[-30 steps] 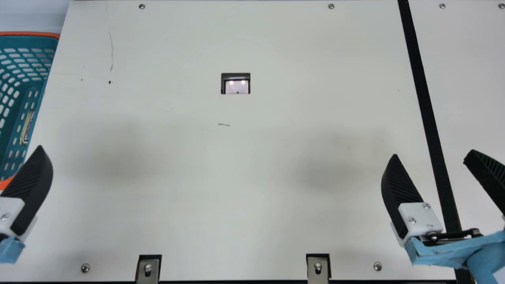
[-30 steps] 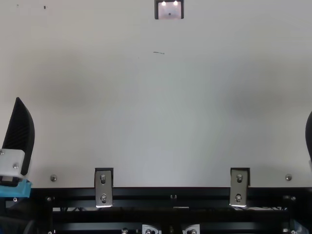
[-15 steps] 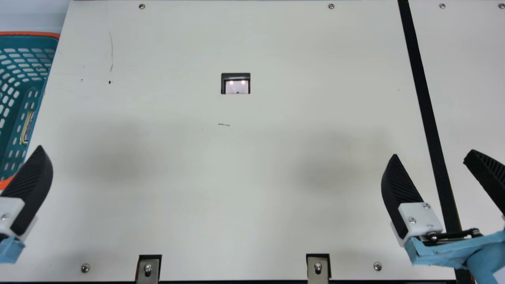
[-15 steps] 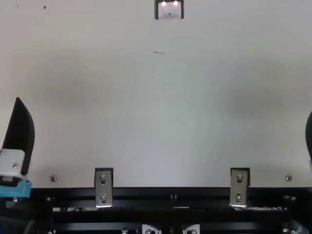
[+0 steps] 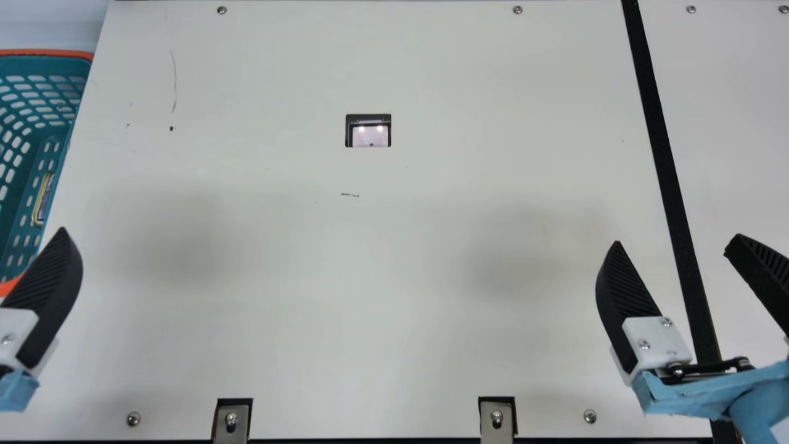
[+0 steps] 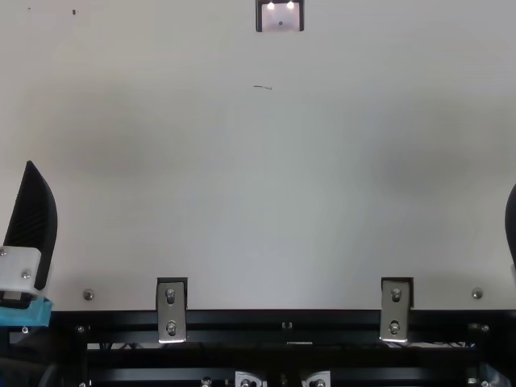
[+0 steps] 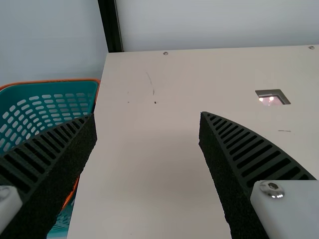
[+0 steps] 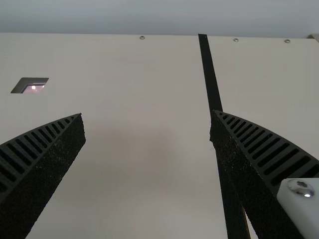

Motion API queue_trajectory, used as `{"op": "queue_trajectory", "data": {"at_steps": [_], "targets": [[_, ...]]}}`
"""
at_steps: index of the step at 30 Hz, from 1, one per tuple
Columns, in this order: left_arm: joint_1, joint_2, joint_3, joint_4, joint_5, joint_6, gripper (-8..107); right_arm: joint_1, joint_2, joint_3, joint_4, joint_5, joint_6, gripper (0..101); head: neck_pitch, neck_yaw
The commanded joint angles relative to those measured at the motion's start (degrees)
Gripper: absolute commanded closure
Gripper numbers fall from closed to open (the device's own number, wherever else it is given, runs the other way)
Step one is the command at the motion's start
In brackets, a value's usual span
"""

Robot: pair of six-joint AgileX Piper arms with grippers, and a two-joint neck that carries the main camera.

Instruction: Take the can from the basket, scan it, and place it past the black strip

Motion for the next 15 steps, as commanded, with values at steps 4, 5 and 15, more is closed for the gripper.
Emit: {"op": "queue_trajectory", "data": {"at_steps": [4, 5, 15], "targets": [[0.0, 0.0, 0.0, 0.0, 0.0, 0.0, 9, 0.0, 0.0, 0.0, 0.0, 0.0, 0.0, 0, -0.51, -0.11], [0.0, 0.0, 0.0, 0.0, 0.0, 0.0, 9, 0.0, 0.0, 0.0, 0.0, 0.0, 0.0, 0, -0.51, -0.11], [0.0, 0.0, 0.0, 0.0, 0.0, 0.0, 9, 0.0, 0.0, 0.0, 0.0, 0.0, 0.0, 0, -0.51, -0.11]]}}
